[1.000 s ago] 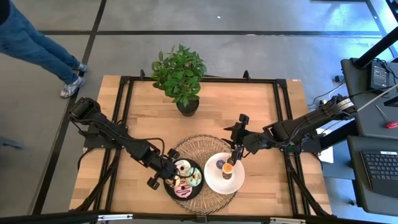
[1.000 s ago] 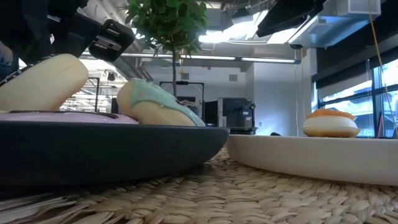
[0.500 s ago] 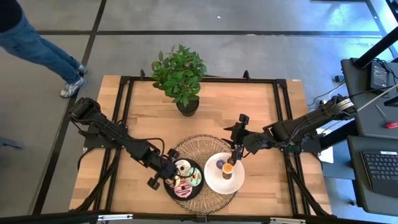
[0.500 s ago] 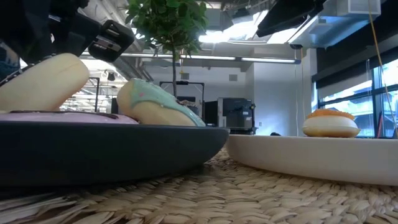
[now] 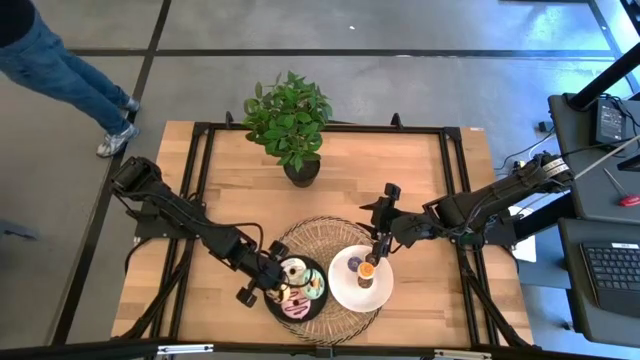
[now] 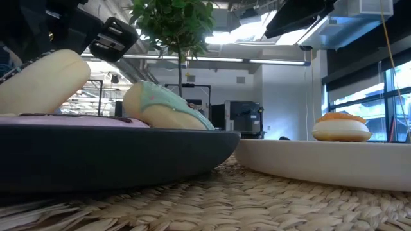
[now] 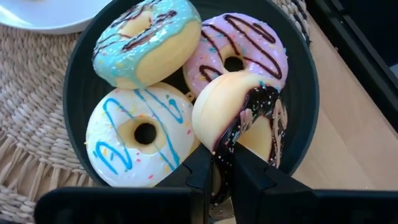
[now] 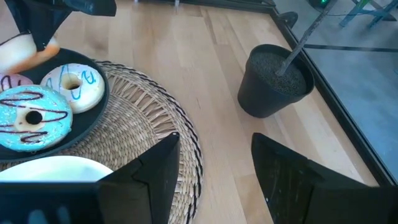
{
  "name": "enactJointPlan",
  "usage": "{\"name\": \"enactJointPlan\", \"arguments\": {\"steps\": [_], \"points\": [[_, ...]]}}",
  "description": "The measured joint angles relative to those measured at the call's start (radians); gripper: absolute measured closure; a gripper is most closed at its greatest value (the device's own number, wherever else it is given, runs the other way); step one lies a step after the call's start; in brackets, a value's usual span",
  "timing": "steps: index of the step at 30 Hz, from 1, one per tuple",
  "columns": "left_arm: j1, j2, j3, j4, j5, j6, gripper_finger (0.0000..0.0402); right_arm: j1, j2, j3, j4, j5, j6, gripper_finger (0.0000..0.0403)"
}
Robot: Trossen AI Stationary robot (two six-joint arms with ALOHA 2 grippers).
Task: Pick & Place donuts
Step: Put the large black donut on the black plate
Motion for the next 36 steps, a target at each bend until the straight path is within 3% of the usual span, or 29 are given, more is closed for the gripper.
{"name": "enactJointPlan", "arguments": {"steps": [10, 16, 24, 36], "points": [[0.0, 0.0, 0.0, 0.0, -0.035, -0.027, 0.0308, 0.0, 0.0, 0.0, 0.0, 0.0, 0.003, 0.0202], [0.0, 0.0, 0.0, 0.0, -0.036, 0.075, 0.0275, 0.0, 0.0, 0.0, 0.0, 0.0, 0.001, 0.0202], [0.0, 0.0, 0.0, -0.023, -0.035, 0.124, 0.0268, 0.0, 0.0, 0.0, 0.0, 0.0, 0.0, 0.0202], [0.003, 0.0, 0.0, -0.077, -0.001, 0.054, 0.0267, 0.0, 0.0, 0.0, 0.0, 0.0, -0.003, 0.0202]]}}
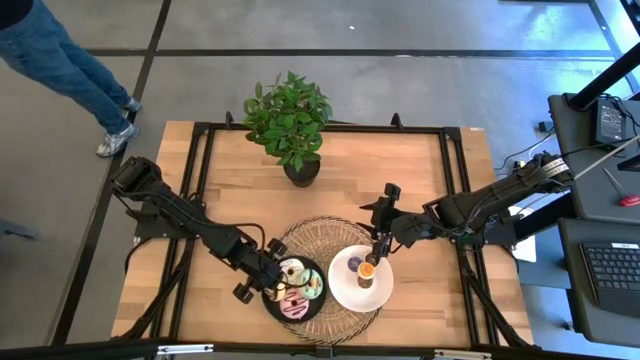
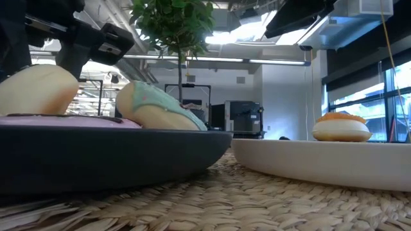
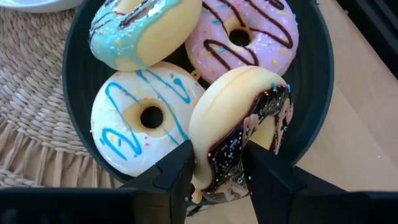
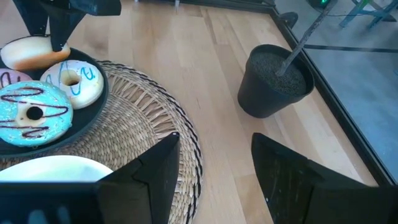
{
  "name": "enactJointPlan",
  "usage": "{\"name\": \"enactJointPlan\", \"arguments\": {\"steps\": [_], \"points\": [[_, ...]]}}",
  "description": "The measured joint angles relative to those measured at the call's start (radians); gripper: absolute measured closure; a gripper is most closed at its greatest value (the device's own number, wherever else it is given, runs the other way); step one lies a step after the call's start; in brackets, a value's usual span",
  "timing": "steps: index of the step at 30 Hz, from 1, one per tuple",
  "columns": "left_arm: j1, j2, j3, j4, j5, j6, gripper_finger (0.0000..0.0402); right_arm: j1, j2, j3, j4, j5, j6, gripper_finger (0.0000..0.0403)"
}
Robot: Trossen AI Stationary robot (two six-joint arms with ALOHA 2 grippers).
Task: Pick & Place donuts
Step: Put the large black donut on the black plate
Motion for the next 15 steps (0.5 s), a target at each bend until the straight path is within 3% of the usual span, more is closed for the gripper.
{"name": "enactJointPlan", "arguments": {"steps": [7, 15], "points": [[0.0, 0.0, 0.0, 0.019, -0.045, -0.003, 0.0268, 0.0, 0.0, 0.0, 0.0, 0.0, 0.0, 0.0202], [0.012, 0.0, 0.0, 0.053, -0.06, -0.01, 0.0233, 0.0, 0.0, 0.0, 0.0, 0.0, 0.0, 0.0202]]}}
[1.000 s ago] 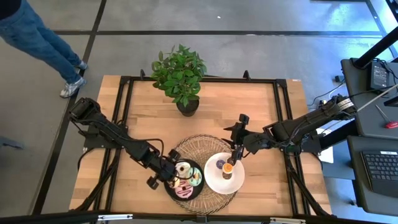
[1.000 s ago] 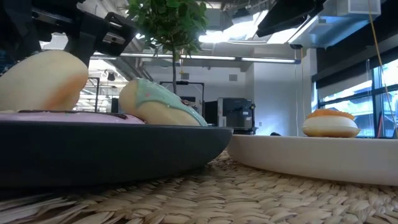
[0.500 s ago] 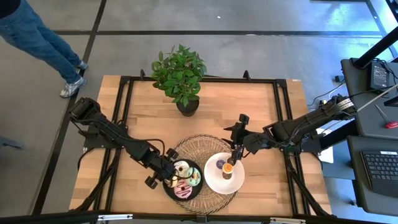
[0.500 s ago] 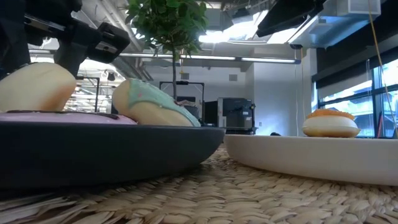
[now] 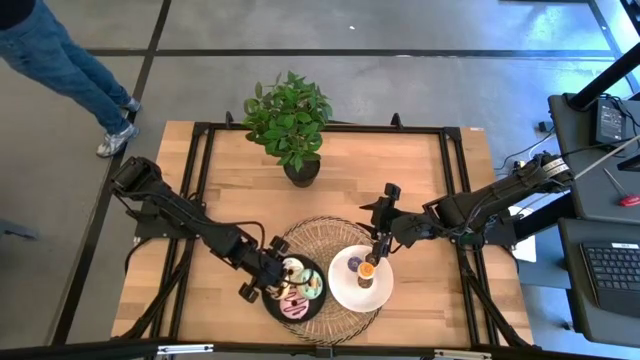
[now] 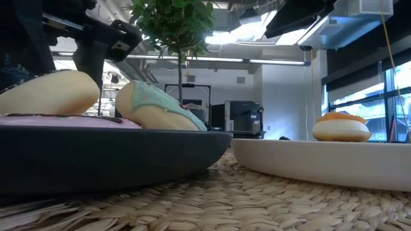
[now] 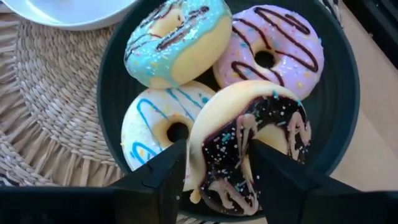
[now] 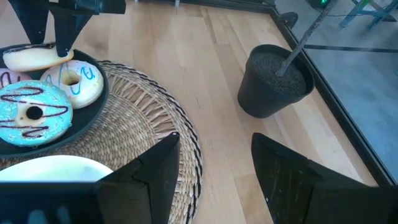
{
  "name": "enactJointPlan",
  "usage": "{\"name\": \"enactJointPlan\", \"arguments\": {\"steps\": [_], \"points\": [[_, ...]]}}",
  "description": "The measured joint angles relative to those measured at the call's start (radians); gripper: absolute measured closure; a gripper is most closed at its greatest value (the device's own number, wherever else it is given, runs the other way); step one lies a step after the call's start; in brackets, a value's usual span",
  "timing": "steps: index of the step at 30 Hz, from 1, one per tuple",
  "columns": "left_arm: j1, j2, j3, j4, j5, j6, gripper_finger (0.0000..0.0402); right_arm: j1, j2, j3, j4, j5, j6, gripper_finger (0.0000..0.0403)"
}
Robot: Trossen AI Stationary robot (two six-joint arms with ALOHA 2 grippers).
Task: Pick & Place donuts
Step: Put the large black donut on the black plate, then return to Home Position
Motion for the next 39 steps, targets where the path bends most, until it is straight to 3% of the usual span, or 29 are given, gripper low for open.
{"name": "enactJointPlan", "arguments": {"steps": [6, 29, 35, 39], "points": [[0.0, 0.0, 0.0, -0.006, 0.005, -0.016, 0.0213, 0.0, 0.0, 0.0, -0.006, 0.0, 0.0, 0.0202], [0.005, -0.054, 0.001, -0.068, 0.068, -0.087, 0.0214, -0.005, 0.0, 0.0, -0.008, 0.0, -0.026, 0.0202], [0.024, -0.14, 0.001, -0.075, 0.049, -0.098, 0.0213, -0.005, 0.0, 0.0, -0.015, 0.0, -0.187, 0.0202], [0.041, -0.186, 0.001, -0.074, 0.021, -0.124, 0.0213, -0.011, -0.006, 0.0, -0.068, -0.102, -0.126, 0.0202]]}}
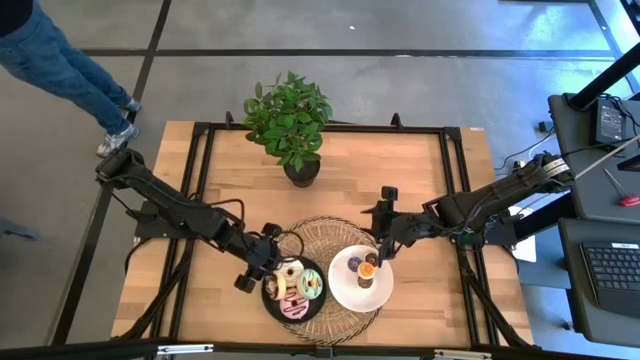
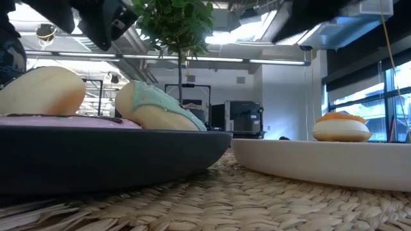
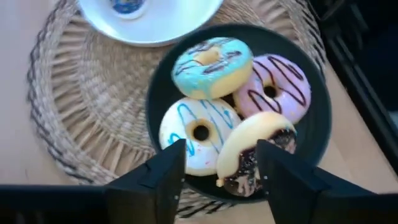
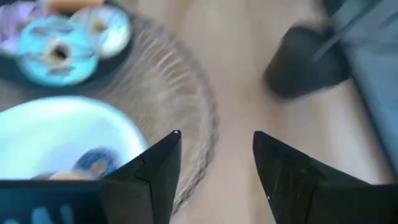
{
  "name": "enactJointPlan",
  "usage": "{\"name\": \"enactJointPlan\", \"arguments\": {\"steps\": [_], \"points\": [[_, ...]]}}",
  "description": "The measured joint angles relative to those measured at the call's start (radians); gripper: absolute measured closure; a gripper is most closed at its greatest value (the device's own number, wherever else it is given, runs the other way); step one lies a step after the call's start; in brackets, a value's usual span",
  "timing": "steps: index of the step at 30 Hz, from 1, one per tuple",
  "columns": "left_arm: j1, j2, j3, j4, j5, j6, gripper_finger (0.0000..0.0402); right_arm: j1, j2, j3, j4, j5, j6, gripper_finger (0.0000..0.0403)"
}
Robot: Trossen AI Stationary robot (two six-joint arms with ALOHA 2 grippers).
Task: Pick & Place donuts
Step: Return to Home Position
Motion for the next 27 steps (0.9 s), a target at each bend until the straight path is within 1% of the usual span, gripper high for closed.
{"name": "enactJointPlan", "arguments": {"steps": [1, 3, 5, 6, 7, 9, 11, 13, 16, 20, 22, 25, 27], "points": [[0.001, -0.003, 0.0, 0.001, -0.002, -0.033, 0.0214, -0.007, -0.003, -0.004, -0.035, -0.039, 0.028, 0.0202], [0.015, -0.004, 0.0, 0.023, -0.032, -0.11, 0.0214, -0.016, -0.017, -0.043, -0.036, -0.088, 0.082, 0.0202], [0.041, -0.003, 0.0, 0.057, -0.06, -0.115, 0.0214, -0.027, -0.045, -0.111, -0.021, -0.106, 0.109, 0.0202], [0.057, 0.0, 0.0, 0.07, -0.054, -0.094, 0.0214, -0.033, -0.064, -0.147, -0.001, -0.117, 0.125, 0.0202], [0.076, 0.005, -0.001, 0.086, -0.029, -0.069, 0.0215, -0.04, -0.091, -0.185, 0.023, -0.125, 0.143, 0.0202], [0.118, 0.006, -0.023, 0.152, 0.071, -0.042, 0.0215, -0.053, -0.16, -0.263, 0.062, -0.154, 0.167, 0.0202], [0.157, -0.014, -0.076, 0.24, 0.146, -0.044, 0.0214, -0.059, -0.247, -0.336, 0.1, -0.187, 0.182, 0.0202], [0.181, -0.051, -0.157, 0.332, 0.143, -0.097, 0.0213, -0.059, -0.353, -0.396, 0.113, -0.196, 0.192, 0.0202], [0.165, -0.131, -0.302, 0.525, 0.057, -0.162, 0.0213, -0.059, -0.524, -0.478, 0.114, -0.196, 0.187, 0.0202], [0.12, -0.241, -0.479, 0.775, -0.116, -0.211, 0.0214, -0.06, -0.719, -0.566, 0.117, -0.197, 0.178, 0.0202], [0.101, -0.297, -0.547, 0.802, -0.205, -0.254, 0.0213, -0.06, -0.794, -0.603, 0.112, -0.195, 0.162, 0.0202], [0.095, -0.377, -0.626, 0.798, -0.335, -0.329, 0.0213, -0.06, -0.889, -0.646, 0.113, -0.196, 0.158, 0.0202], [0.096, -0.424, -0.666, 0.8, -0.385, -0.337, 0.0214, -0.06, -0.941, -0.668, 0.116, -0.196, 0.16, 0.0202]]}}
